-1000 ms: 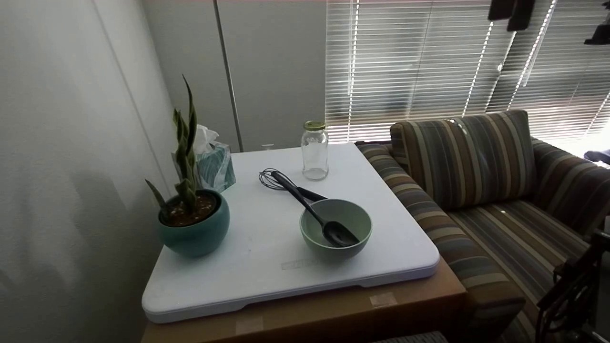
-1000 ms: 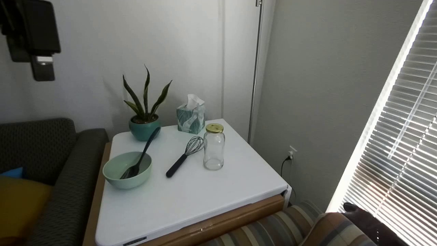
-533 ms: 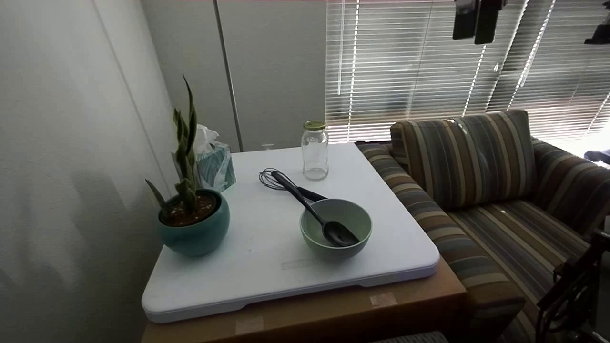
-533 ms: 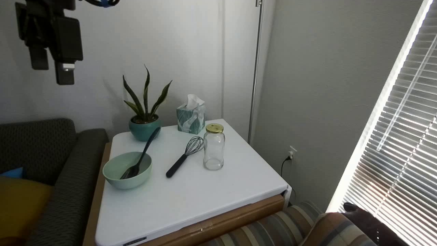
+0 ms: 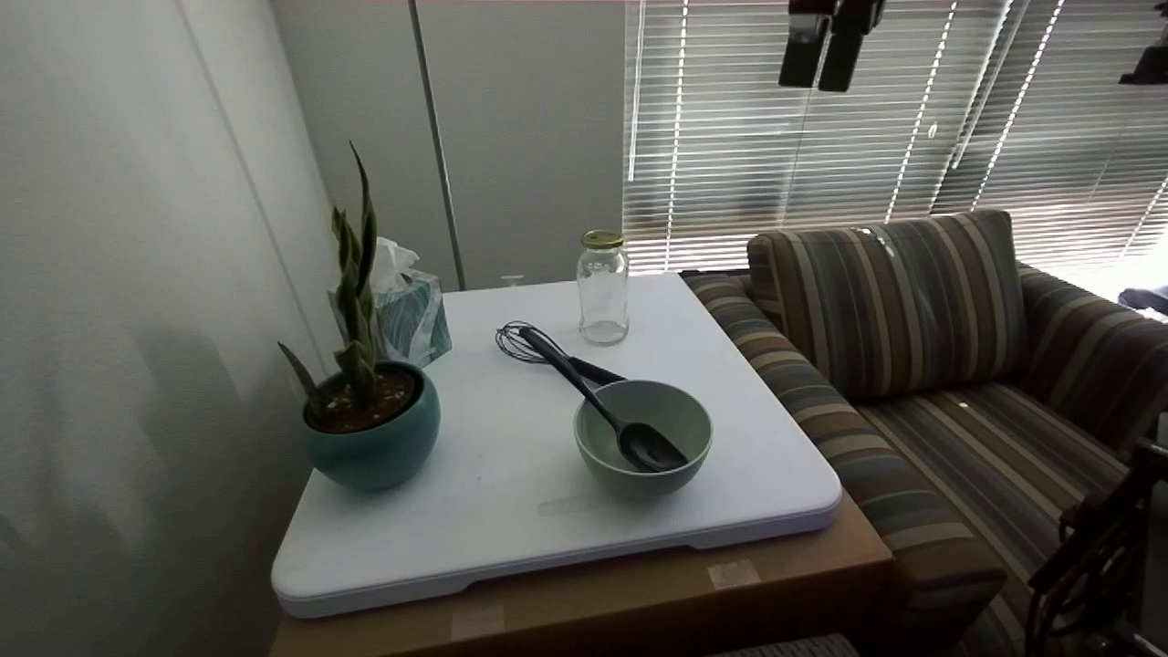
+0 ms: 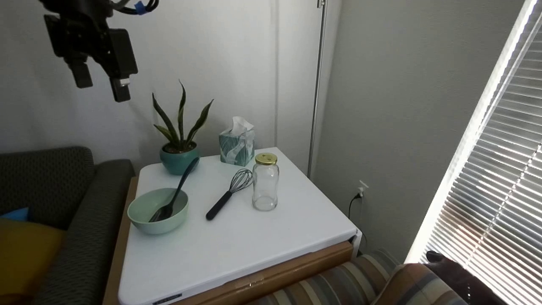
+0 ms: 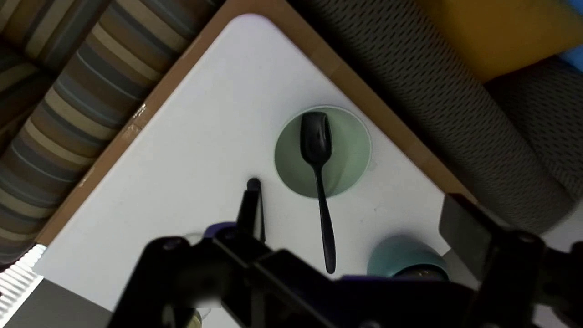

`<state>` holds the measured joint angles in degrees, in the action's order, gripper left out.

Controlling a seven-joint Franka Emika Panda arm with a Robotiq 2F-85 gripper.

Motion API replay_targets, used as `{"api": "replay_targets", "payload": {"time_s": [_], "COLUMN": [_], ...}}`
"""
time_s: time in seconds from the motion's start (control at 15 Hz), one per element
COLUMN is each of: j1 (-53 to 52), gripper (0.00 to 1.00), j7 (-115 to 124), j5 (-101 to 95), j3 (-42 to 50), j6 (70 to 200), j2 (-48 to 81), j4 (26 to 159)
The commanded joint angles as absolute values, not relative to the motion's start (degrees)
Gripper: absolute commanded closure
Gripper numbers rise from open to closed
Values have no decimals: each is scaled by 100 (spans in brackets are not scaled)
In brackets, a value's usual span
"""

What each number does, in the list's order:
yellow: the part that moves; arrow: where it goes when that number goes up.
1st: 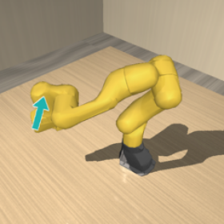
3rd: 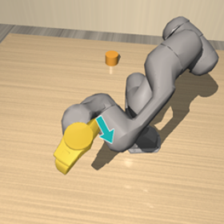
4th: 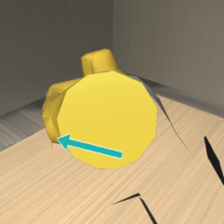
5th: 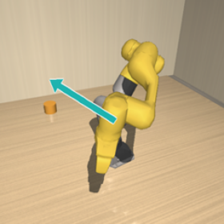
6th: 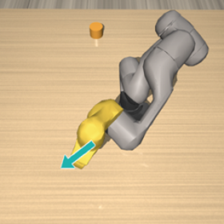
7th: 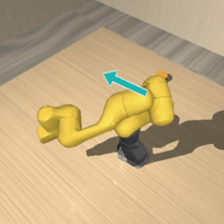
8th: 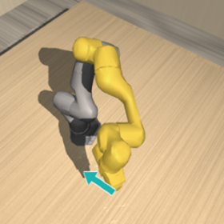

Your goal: Move the whisking spoon to the right of the table

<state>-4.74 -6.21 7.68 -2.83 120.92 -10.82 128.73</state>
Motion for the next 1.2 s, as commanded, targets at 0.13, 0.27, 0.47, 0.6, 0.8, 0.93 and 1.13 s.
{"api": "replay_targets", "payload": {"time_s": [0.13, 0.27, 0.47, 0.6, 0.8, 0.93, 1.13], "j1": [-483, -481, -478, -477, -397, -305, -128], "gripper": [0, 0, 0, 0, 0, 0, 0], "j7": [-1103, -920, -933, -1134, -1162, -1027, -241], "j5": [785, 763, 757, 891, 1030, 956, 637], "j3": [-254, -290, -292, -254, -153, -65, 42], "j6": [12865, 12685, 12724, 12941, 13415, 13880, 14850], "j2": [-654, -727, -654, -635, -366, -258, -12], "j4": [12986, 12948, 12948, 13008, 12885, 12920, 13005]}}
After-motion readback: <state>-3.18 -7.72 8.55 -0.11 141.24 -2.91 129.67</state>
